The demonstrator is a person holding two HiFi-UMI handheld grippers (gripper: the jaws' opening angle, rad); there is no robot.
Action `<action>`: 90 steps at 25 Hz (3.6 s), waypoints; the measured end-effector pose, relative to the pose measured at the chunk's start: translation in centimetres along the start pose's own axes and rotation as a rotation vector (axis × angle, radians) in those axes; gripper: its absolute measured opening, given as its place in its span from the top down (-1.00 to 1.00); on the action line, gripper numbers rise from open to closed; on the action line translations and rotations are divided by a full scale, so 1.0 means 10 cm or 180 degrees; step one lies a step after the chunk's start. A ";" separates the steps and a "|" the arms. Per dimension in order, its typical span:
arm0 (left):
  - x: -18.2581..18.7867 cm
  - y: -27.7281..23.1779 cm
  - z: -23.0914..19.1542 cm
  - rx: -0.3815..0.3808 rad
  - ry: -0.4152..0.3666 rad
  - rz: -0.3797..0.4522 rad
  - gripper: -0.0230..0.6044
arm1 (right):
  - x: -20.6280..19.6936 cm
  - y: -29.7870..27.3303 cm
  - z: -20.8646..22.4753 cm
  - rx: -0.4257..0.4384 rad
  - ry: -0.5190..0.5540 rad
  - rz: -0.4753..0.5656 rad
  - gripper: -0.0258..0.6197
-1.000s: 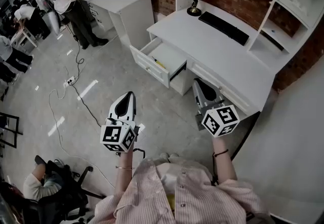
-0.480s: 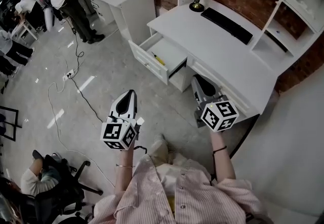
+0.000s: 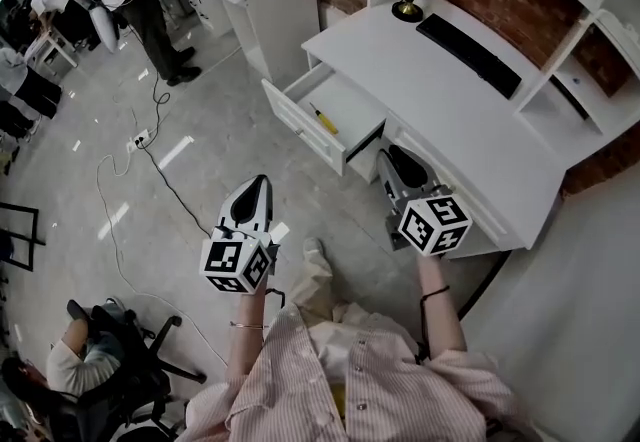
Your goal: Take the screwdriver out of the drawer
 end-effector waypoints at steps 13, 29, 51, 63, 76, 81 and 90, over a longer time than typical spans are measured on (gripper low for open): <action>-0.27 -1.28 -1.04 -0.0044 0.0292 -0.0351 0.93 | -0.35 -1.58 0.49 -0.0149 -0.0064 -0.0417 0.56; -0.75 -2.40 -1.87 -0.0213 0.0614 -0.0741 0.93 | -0.98 -2.82 0.93 -0.0209 -0.0199 -0.1022 0.51; -1.50 -3.42 -1.94 -0.0313 0.0929 -0.1488 0.93 | -2.30 -3.58 1.53 0.0032 -0.0156 -0.2534 0.51; -1.68 -3.76 -1.99 -0.0277 0.0994 -0.1675 0.93 | -2.99 -3.78 1.76 0.0121 0.0057 -0.3181 0.51; -1.84 -3.91 -2.06 -0.0391 0.1040 -0.1783 0.93 | -3.60 -3.82 1.84 0.0025 0.0296 -0.3599 0.51; -1.87 -3.91 -2.08 -0.0448 0.1053 -0.1836 0.93 | -3.61 -3.87 1.82 -0.0126 0.0491 -0.3665 0.58; -1.89 -3.89 -2.14 -0.0503 0.1036 -0.1879 0.93 | -3.68 -3.87 1.79 -0.0160 0.0837 -0.3858 0.66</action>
Point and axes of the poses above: the fingertips, and each gripper's own axes: y backward along the fingers, z to its right, x out of its top, the point moved 4 cm from there along y, backward along the fingers, and after that the axes turned 8 degrees about z, right-handed, at the moved point
